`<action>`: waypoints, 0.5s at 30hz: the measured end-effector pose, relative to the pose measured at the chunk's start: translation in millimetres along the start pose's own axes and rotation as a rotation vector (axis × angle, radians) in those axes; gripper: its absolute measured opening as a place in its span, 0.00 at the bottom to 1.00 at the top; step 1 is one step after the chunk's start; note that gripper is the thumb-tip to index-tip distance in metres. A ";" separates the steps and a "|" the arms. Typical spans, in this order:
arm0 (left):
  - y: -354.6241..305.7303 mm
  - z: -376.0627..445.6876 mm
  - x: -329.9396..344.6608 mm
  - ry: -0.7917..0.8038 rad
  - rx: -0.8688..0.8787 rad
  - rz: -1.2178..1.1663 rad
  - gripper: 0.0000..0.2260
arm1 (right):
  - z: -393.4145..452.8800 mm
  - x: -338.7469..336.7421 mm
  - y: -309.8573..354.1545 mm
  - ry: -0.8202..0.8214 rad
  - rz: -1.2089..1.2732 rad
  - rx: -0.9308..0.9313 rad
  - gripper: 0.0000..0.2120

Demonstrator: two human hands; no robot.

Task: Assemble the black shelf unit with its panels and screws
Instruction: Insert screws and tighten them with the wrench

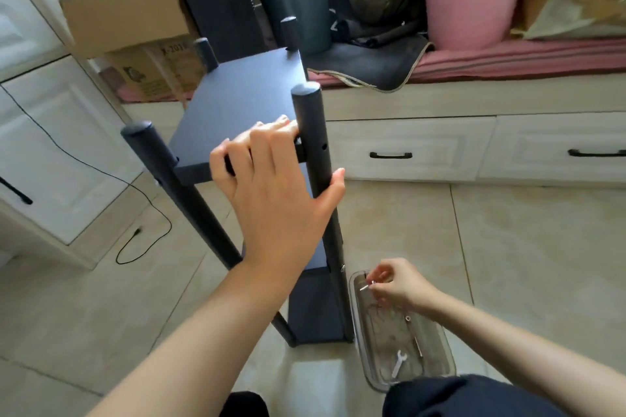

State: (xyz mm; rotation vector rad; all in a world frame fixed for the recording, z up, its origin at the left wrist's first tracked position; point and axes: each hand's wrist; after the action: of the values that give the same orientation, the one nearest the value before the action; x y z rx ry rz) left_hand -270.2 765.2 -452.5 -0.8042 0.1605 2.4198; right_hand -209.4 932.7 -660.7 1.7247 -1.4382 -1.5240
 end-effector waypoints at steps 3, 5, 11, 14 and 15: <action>1.8 0.2 -13.0 0.049 0.033 -0.034 0.27 | -31.9 -22.0 48.0 -0.023 -0.004 -0.100 0.03; 3.1 0.1 -19.5 0.086 0.065 -0.026 0.28 | -53.5 -38.8 77.9 -0.010 0.037 -0.153 0.04; 13.0 1.5 -34.0 0.121 0.107 -0.164 0.28 | -110.7 -74.6 140.4 -0.059 0.063 -0.269 0.04; 15.4 -2.6 -38.7 0.063 0.042 -0.370 0.24 | -131.1 -80.5 164.0 -0.142 0.103 -0.347 0.03; 16.1 -3.6 -41.2 0.033 0.009 -0.456 0.22 | -135.6 -81.2 170.9 -0.181 0.129 -0.375 0.02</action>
State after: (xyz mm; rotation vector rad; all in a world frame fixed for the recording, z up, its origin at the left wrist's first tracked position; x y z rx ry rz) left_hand -250.6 730.8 -432.5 -0.7792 -0.0018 1.9760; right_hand -146.0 898.7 -439.2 1.2788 -1.2196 -1.7797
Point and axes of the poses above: each hand's wrist, its own z-axis towards the middle knuckle, its own x-axis out of the palm, y = z × x, and after that the axes turned 3 degrees about z, right-handed
